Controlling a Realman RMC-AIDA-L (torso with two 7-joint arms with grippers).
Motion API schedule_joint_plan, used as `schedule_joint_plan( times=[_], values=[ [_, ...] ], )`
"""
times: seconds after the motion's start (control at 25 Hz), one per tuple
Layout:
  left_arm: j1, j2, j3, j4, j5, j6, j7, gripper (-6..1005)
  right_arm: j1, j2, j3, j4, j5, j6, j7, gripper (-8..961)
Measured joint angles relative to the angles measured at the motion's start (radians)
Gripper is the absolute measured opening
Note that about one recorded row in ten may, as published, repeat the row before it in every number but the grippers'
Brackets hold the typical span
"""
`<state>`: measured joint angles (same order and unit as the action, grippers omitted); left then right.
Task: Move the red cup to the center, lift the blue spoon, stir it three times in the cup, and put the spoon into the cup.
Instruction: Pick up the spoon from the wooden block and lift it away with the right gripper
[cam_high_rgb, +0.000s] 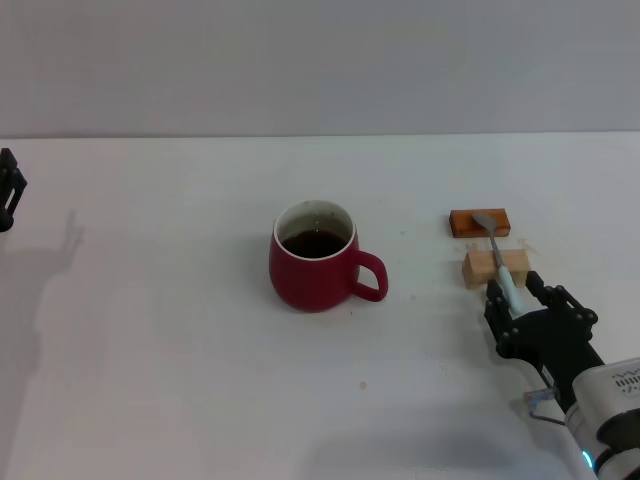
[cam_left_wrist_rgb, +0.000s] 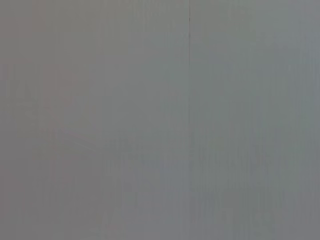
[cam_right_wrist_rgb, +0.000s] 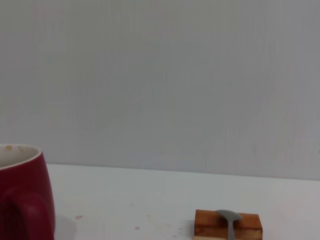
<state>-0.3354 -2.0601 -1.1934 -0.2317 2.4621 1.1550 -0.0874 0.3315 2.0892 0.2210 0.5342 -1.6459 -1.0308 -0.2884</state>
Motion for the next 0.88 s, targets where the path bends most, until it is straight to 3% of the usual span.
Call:
schedule_joint_plan(
  times=[0.28,0.88],
  values=[
    [0.001,0.001,0.000,0.000,-0.002,0.000,0.000,827,0.000,0.000,0.000,0.001,0.000,0.000,0.000,345],
    [0.007,0.002,0.000,0.000,0.000,0.014,0.000,826,-0.005,-0.001,0.001,0.002,0.000,0.013,0.000,335]
  ],
)
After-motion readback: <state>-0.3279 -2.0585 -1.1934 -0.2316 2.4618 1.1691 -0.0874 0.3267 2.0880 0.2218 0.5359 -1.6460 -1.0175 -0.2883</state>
